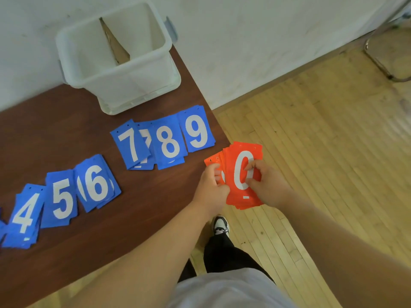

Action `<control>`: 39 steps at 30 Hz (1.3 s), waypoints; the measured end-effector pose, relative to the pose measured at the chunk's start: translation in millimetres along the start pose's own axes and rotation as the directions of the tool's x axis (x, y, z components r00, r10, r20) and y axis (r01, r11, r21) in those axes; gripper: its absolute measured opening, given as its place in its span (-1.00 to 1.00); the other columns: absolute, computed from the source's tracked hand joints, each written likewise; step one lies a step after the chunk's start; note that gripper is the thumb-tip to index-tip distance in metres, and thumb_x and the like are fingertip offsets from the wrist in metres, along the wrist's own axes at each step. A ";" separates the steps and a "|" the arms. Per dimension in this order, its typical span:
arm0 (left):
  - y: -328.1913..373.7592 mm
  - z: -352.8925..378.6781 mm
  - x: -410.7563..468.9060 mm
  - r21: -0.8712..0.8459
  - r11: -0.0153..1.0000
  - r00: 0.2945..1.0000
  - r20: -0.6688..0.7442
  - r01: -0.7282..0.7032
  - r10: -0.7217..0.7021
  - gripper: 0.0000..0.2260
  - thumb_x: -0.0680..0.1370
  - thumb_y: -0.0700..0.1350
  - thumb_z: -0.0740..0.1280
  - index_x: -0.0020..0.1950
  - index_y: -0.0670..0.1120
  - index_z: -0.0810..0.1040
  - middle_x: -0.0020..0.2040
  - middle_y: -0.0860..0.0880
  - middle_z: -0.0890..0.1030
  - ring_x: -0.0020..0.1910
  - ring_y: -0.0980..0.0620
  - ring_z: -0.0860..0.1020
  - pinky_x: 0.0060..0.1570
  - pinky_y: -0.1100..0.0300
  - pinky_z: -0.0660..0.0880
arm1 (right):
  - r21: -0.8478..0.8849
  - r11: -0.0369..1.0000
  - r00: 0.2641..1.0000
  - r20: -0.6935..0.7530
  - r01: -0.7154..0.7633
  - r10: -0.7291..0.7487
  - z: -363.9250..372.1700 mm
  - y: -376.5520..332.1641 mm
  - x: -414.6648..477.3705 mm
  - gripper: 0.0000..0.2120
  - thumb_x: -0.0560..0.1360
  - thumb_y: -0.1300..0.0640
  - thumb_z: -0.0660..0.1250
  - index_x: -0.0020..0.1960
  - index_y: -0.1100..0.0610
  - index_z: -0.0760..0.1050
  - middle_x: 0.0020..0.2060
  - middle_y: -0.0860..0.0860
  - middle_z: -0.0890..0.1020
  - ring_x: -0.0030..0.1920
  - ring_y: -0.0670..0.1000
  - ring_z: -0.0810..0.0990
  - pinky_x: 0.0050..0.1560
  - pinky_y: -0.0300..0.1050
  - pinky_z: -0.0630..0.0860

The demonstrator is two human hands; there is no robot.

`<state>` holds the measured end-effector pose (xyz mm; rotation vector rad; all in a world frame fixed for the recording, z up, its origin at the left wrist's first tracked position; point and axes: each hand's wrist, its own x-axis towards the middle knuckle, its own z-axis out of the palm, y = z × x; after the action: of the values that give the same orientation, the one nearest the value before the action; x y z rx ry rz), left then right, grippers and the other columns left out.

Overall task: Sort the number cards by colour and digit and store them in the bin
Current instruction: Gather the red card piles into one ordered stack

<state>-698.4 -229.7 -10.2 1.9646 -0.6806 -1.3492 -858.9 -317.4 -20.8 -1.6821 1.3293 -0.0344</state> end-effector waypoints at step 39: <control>15.7 -197.9 -65.2 -0.262 0.944 0.971 -0.176 -0.202 0.159 -0.23 0.41 0.01 0.60 0.42 0.47 0.24 0.31 0.03 0.61 0.19 -0.03 0.65 0.13 -0.14 0.61 | 0.252 0.957 0.891 0.387 0.147 -0.239 19.1 -181.3 -17.8 -0.64 0.54 0.26 0.41 0.15 -0.16 0.51 0.15 -0.14 0.63 0.08 -0.05 0.67 0.05 0.01 0.68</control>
<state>-535.0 -149.1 92.1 1.7143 -0.5504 -1.1040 -722.3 -300.6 100.0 -1.5242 0.8053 0.0576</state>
